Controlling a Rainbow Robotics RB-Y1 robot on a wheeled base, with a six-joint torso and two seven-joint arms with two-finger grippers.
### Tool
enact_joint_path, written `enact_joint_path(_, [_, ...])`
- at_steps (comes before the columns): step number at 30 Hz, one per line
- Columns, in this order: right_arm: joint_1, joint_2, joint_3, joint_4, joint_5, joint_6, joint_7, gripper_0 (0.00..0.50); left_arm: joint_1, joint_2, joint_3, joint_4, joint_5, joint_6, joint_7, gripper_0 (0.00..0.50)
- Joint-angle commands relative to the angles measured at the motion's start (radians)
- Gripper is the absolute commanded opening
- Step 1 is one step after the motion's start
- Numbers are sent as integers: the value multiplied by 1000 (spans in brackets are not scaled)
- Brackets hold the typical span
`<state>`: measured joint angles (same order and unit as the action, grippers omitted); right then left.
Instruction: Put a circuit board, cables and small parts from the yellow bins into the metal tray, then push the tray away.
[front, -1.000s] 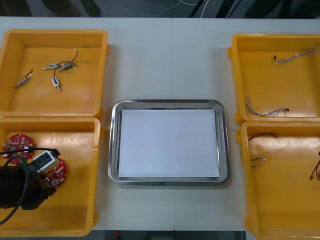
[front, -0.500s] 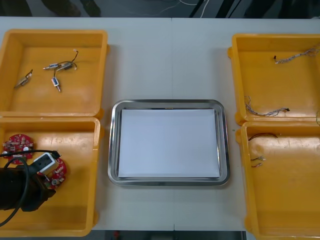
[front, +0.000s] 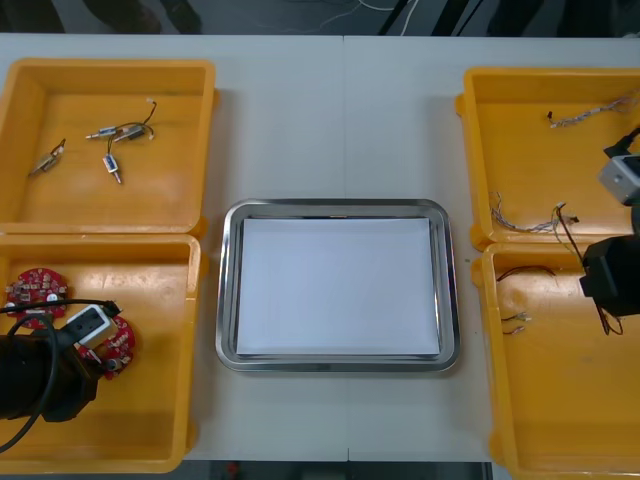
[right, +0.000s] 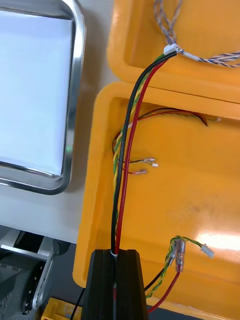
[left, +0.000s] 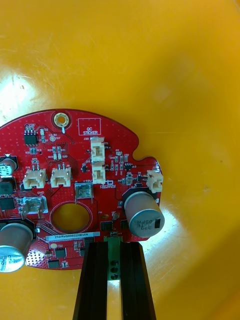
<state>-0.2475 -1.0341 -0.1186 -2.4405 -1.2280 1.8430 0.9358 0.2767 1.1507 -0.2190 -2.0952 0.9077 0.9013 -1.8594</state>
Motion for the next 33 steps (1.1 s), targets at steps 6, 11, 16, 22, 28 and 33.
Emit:
enact_joint_path(6, [-165, -35, 211, -25, 65, -27, 41, 0, -22, 50, -5, -2, 5, -10, -72, 0])
enact_joint_path(11, [-225, -35, 289, -23, 97, -30, 49, 0, -20, 49, 43, -26, 19, 47, -64, 0])
enact_joint_path(16, [-257, -37, 332, -23, 122, -30, 51, 0, -20, 38, 110, -60, 39, 134, -50, 0])
enact_joint_path(22, [-265, -37, 347, -23, 122, -36, 54, 0, -20, 3, 207, -86, 57, 228, -34, 0])
enact_joint_path(28, [-269, -35, 353, -23, 120, -37, 57, 0, -20, -19, 283, -121, 66, 308, -14, 0])
enact_joint_path(33, [-269, -35, 353, -25, 117, -36, 55, 0, -30, -35, 339, -174, 71, 387, 14, 0])
